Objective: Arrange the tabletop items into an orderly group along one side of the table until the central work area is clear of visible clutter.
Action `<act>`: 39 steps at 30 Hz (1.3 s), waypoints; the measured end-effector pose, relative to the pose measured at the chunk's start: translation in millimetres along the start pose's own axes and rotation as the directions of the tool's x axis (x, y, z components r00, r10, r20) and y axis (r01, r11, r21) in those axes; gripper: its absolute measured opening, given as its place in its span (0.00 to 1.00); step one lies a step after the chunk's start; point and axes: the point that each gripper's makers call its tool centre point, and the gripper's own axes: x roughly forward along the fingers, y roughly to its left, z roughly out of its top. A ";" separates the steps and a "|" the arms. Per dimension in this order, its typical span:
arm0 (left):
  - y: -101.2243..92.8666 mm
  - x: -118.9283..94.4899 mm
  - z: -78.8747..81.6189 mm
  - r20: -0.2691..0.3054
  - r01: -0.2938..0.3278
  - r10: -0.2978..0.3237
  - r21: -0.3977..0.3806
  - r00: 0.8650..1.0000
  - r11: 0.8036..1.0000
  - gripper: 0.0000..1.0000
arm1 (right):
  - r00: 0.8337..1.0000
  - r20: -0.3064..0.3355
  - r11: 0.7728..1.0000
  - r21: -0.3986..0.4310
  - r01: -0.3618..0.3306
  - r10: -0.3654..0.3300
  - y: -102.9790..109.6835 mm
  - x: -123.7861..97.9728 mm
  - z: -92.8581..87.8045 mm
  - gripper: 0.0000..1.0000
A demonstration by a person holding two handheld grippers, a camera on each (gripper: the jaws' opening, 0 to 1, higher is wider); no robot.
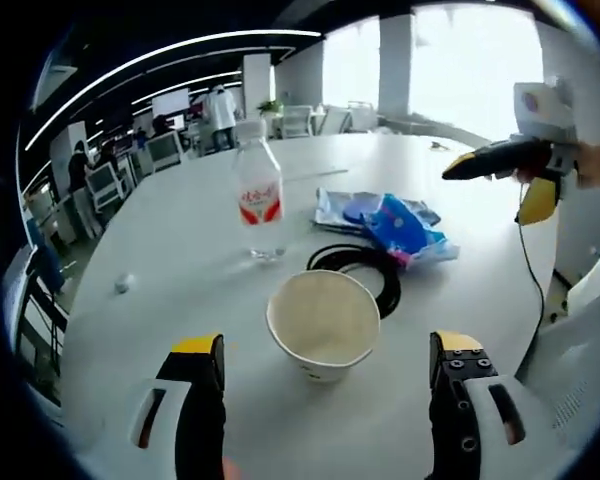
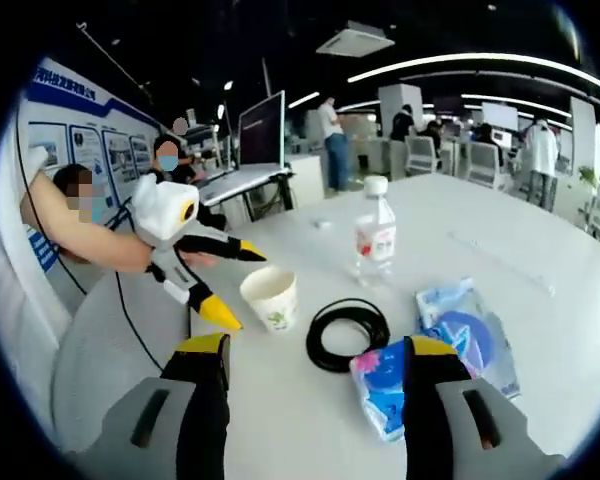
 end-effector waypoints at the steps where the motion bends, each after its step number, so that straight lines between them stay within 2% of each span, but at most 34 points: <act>1: -0.3 -1.1 0.8 0.003 0.000 0.000 0.000 1.000 1.000 0.81 | 1.000 0.012 0.999 0.032 0.010 -0.010 -3.7 -5.4 -1.3 0.68; 7: -4.7 -1.8 0.6 0.000 0.011 -0.011 0.015 1.000 1.000 0.80 | 0.994 0.051 0.993 0.081 0.091 -0.095 -22.3 -31.5 -5.1 0.68; 10: -8.2 -0.8 0.8 -0.004 0.019 -0.019 0.024 1.000 1.000 0.80 | 0.991 0.048 0.989 0.092 0.119 -0.124 -28.9 -43.6 -12.0 0.68; 18: -15.0 2.0 2.5 -0.009 0.040 -0.039 0.040 0.999 0.998 0.80 | 0.981 0.057 0.977 0.121 0.175 -0.183 -35.5 -67.4 -22.7 0.67; 29: -33.3 6.8 15.4 -0.006 0.101 -0.101 0.082 0.995 0.991 0.80 | 0.954 0.068 0.938 0.212 0.273 -0.293 -46.6 -108.0 -44.3 0.66; 39: -36.1 6.8 21.1 0.001 0.124 -0.125 0.100 0.992 0.987 0.80 | 0.933 0.045 0.906 0.258 0.335 -0.358 -45.0 -132.7 -67.0 0.66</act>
